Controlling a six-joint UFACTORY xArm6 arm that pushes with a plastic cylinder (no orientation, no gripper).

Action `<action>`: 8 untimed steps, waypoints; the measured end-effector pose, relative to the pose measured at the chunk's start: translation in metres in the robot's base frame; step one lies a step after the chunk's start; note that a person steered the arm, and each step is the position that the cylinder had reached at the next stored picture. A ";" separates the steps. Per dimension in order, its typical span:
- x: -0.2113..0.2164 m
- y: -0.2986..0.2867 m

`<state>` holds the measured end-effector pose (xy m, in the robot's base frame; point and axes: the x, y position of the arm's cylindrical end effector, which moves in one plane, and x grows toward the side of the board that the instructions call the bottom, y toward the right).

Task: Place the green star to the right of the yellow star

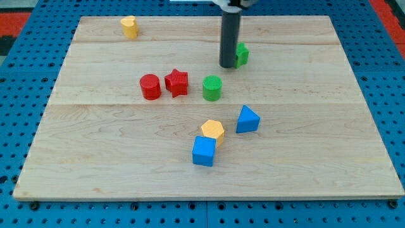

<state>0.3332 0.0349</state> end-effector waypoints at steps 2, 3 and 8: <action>0.024 0.091; -0.011 0.061; -0.051 -0.124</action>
<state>0.2822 -0.0895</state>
